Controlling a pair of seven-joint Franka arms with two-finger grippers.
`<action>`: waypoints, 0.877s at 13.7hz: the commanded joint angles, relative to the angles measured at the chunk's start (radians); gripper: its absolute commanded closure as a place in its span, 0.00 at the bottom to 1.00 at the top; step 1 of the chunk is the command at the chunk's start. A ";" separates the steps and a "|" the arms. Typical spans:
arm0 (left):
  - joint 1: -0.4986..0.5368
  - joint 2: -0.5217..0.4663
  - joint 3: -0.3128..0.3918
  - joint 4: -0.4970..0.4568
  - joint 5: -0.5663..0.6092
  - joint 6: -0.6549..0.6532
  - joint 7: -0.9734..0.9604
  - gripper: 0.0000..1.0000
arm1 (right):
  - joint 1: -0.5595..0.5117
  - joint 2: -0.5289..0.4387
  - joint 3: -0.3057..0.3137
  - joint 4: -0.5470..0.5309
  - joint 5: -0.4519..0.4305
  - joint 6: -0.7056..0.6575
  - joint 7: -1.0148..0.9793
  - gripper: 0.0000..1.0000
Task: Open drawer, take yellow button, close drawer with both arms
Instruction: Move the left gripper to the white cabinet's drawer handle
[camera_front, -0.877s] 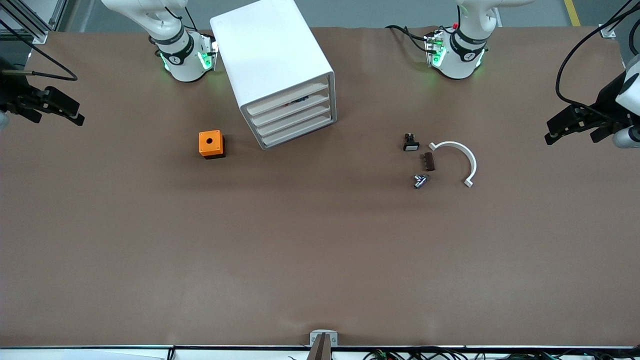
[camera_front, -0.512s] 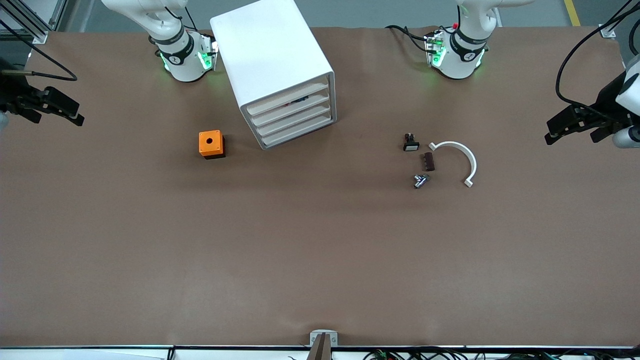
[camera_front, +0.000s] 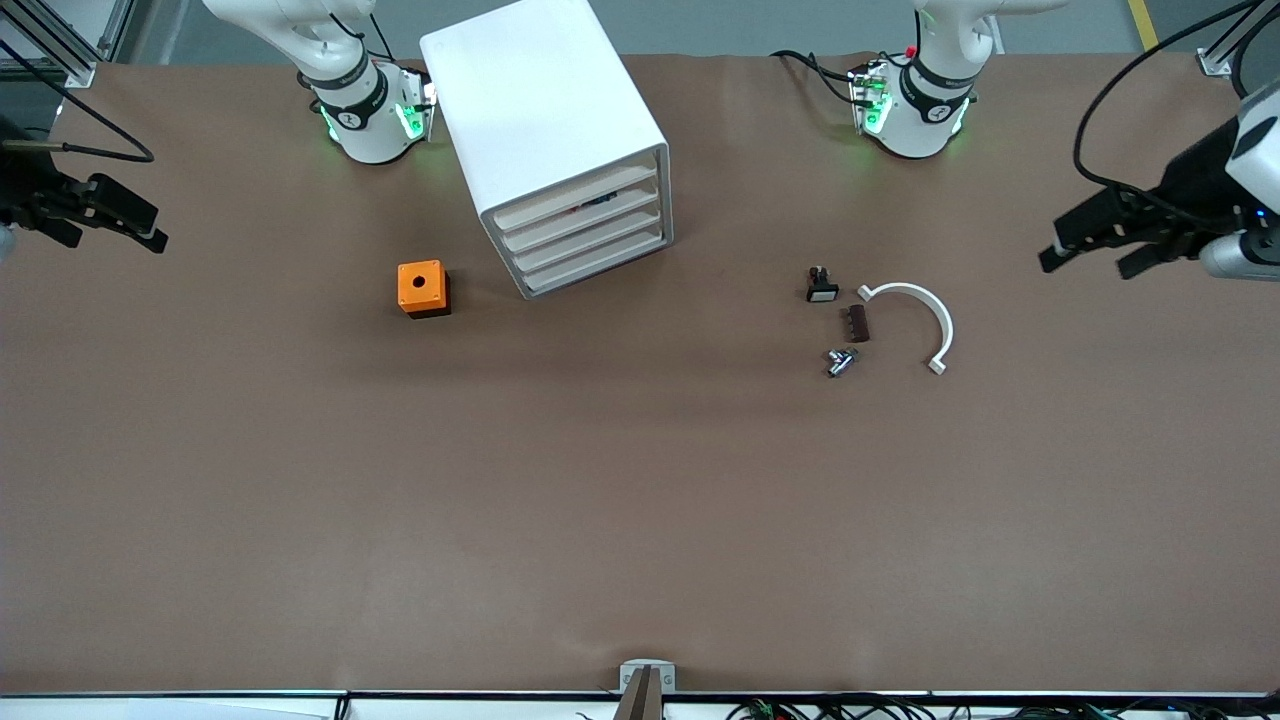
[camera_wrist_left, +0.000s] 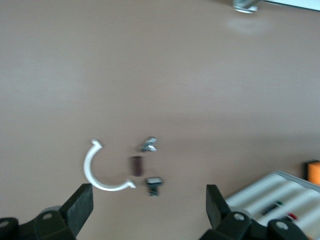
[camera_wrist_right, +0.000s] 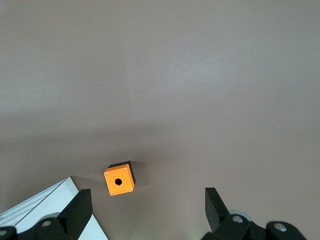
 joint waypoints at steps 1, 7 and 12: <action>-0.012 0.019 -0.009 0.024 -0.136 -0.033 -0.002 0.00 | 0.002 -0.020 0.001 -0.015 0.000 0.008 0.016 0.00; -0.013 0.090 -0.093 0.027 -0.473 -0.030 -0.321 0.00 | -0.008 0.010 0.000 0.036 -0.005 -0.011 -0.007 0.00; -0.093 0.254 -0.161 0.081 -0.552 -0.001 -0.634 0.01 | -0.008 0.122 -0.002 0.045 -0.020 0.000 -0.014 0.00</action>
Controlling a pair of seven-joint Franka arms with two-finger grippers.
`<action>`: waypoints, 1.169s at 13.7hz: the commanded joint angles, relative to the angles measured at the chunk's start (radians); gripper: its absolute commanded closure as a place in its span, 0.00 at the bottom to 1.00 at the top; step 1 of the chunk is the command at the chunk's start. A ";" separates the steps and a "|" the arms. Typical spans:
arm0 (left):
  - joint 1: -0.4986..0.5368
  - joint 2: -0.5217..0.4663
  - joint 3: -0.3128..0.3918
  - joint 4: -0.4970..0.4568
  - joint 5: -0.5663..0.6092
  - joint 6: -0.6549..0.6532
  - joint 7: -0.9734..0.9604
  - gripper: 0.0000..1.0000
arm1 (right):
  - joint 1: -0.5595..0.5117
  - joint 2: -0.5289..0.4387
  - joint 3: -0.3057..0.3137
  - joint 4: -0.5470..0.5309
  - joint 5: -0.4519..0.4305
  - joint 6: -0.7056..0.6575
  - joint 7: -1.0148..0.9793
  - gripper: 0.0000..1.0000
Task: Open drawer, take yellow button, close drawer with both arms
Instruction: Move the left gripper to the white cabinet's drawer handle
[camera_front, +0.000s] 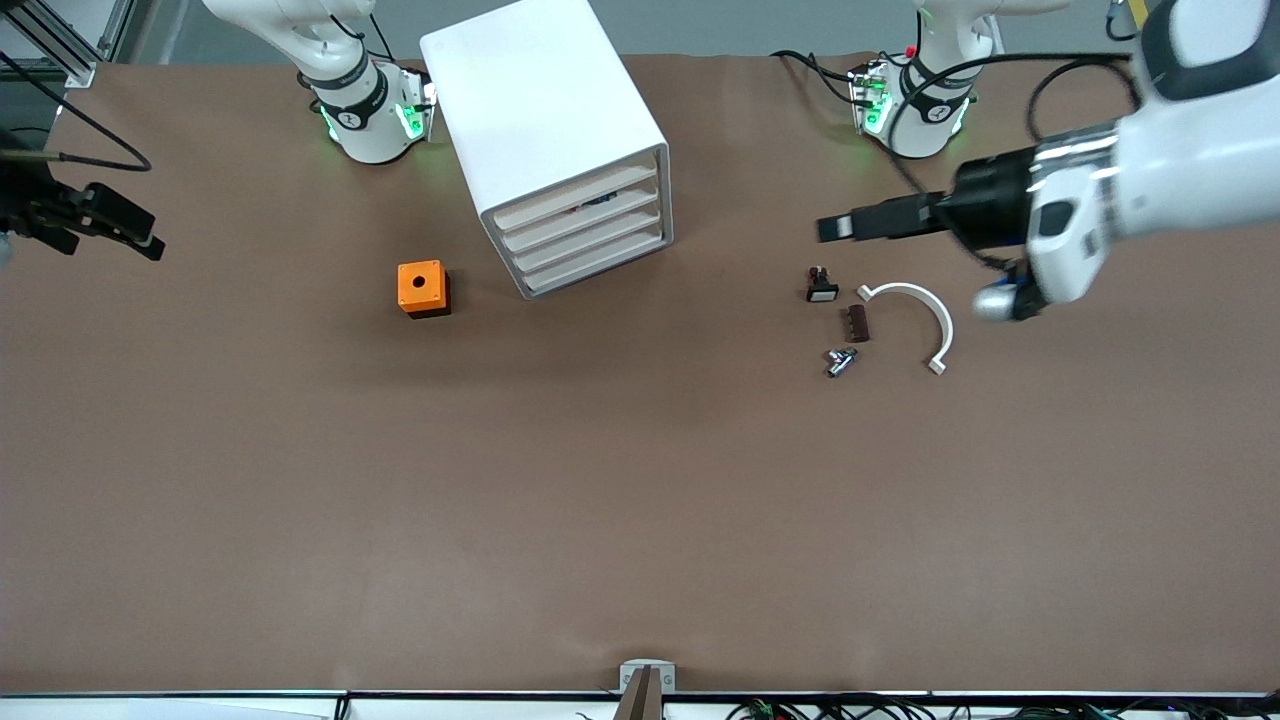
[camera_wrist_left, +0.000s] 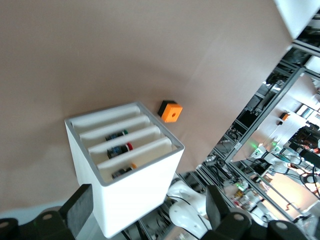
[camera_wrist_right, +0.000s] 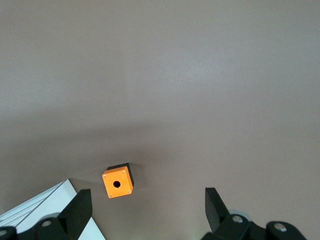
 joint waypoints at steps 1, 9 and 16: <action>-0.064 0.107 -0.007 0.082 -0.014 0.009 -0.160 0.01 | -0.010 0.112 0.003 0.050 -0.015 -0.003 -0.010 0.00; -0.221 0.273 0.009 0.102 0.066 0.077 -0.630 0.01 | 0.009 0.214 0.007 0.070 -0.009 -0.006 0.135 0.00; -0.322 0.420 0.007 0.142 0.212 0.016 -1.195 0.01 | 0.121 0.208 0.007 0.065 -0.004 -0.014 0.377 0.00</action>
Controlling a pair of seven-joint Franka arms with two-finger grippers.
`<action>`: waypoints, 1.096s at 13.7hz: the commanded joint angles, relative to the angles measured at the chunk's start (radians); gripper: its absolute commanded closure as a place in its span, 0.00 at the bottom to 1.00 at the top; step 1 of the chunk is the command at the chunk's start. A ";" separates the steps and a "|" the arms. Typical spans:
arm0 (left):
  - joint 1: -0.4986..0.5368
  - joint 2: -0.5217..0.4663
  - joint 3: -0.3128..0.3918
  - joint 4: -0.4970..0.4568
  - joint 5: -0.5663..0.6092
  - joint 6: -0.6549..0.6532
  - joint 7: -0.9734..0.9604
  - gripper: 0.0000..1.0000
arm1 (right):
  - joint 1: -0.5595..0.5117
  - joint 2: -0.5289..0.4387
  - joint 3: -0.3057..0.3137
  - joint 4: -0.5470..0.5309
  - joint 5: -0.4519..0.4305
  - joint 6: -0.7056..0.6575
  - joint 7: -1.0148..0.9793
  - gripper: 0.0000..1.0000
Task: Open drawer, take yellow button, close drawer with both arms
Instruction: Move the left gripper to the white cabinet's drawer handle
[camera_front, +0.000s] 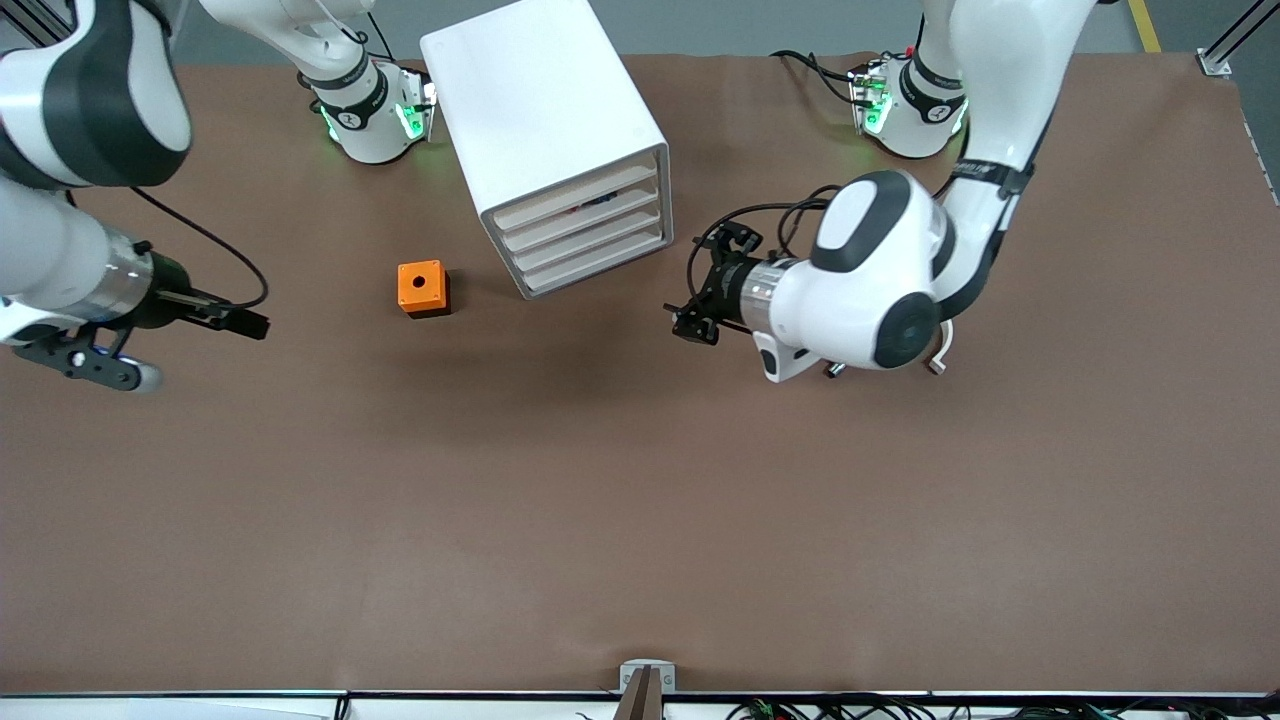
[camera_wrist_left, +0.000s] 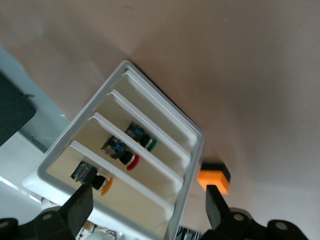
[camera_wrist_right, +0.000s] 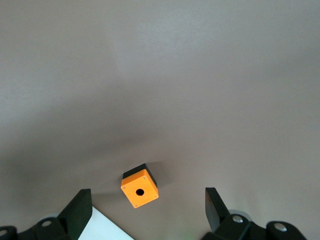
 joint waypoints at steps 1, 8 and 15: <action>-0.032 0.085 0.011 0.059 0.020 -0.085 -0.154 0.01 | 0.006 -0.009 -0.003 0.005 0.020 -0.013 0.030 0.00; -0.052 0.232 -0.002 0.094 -0.100 -0.235 -0.442 0.01 | 0.037 -0.009 -0.003 0.002 0.054 -0.013 0.154 0.00; -0.081 0.301 -0.002 0.091 -0.278 -0.324 -0.635 0.17 | 0.043 -0.009 -0.003 -0.004 0.057 -0.010 0.166 0.00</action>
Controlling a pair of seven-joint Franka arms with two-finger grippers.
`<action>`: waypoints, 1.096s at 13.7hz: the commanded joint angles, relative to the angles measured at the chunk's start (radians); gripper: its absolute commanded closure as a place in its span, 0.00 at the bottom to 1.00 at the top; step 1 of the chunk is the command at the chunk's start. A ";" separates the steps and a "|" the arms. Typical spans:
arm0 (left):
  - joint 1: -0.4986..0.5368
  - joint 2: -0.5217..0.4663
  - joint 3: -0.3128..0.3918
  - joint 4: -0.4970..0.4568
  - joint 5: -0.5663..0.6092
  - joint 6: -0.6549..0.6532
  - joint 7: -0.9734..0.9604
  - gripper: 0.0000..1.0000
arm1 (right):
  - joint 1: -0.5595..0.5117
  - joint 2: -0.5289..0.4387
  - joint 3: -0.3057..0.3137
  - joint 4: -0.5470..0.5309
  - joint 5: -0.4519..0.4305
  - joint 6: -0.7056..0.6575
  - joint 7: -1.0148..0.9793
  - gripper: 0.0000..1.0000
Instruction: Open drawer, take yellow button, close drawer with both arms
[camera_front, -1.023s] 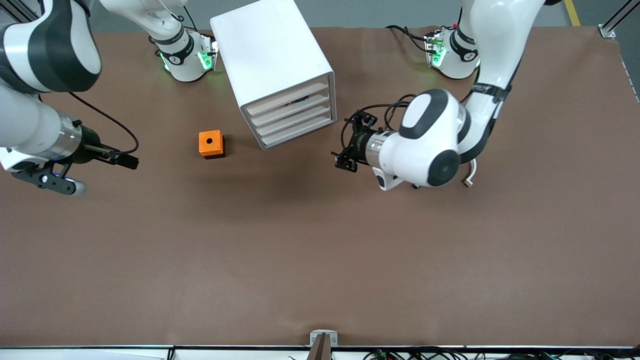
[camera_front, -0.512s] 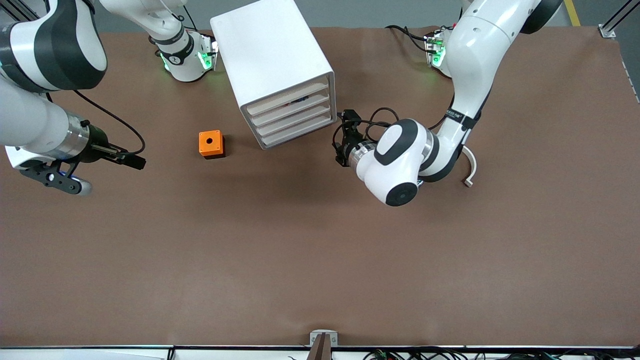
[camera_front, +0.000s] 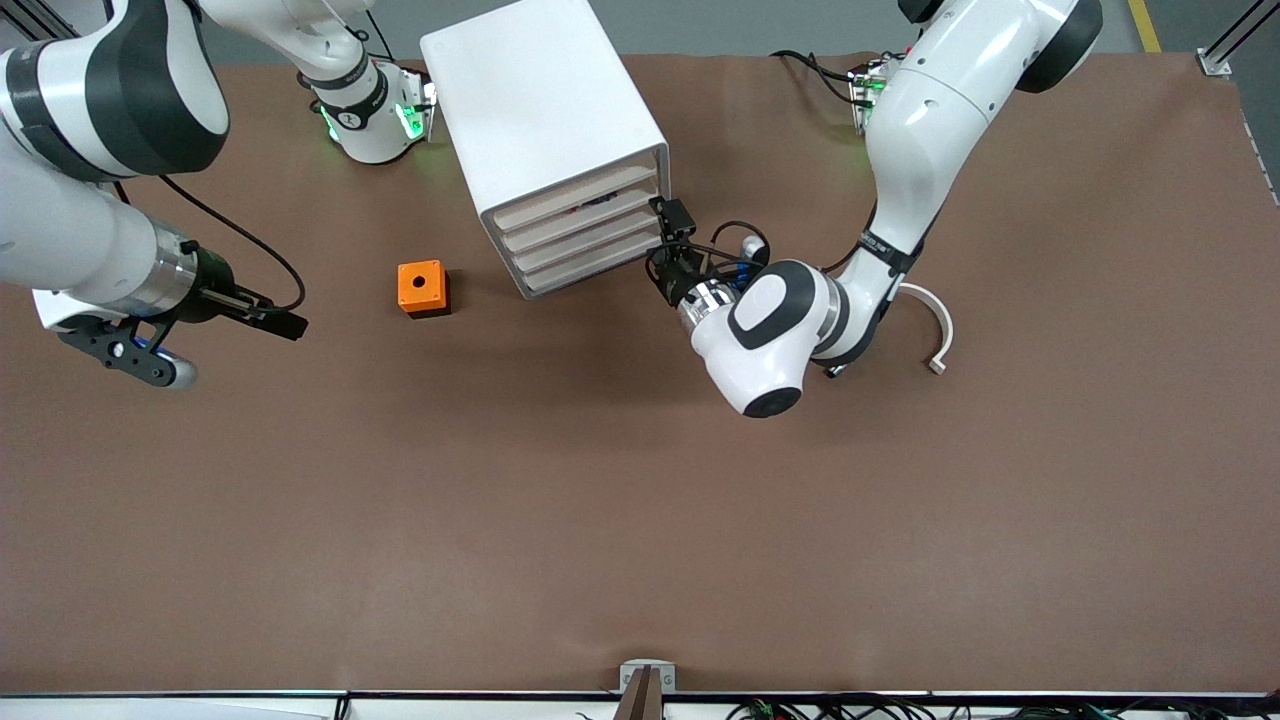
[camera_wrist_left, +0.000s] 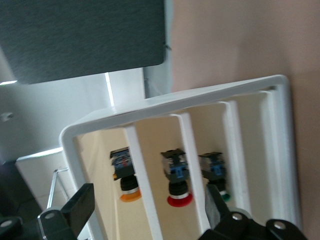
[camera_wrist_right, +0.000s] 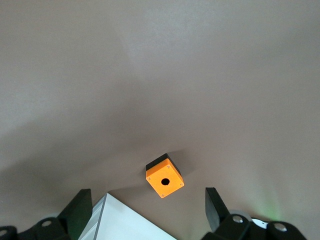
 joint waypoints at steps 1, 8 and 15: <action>-0.013 0.050 0.003 0.029 -0.059 -0.029 -0.084 0.25 | 0.004 -0.009 -0.003 -0.004 0.009 -0.006 0.016 0.00; -0.043 0.085 0.001 0.018 -0.116 -0.046 -0.095 0.48 | 0.004 -0.010 -0.003 -0.009 0.009 -0.005 0.014 0.00; -0.072 0.076 0.000 0.002 -0.116 -0.081 -0.098 0.51 | 0.004 -0.010 -0.003 -0.012 0.009 -0.008 0.014 0.00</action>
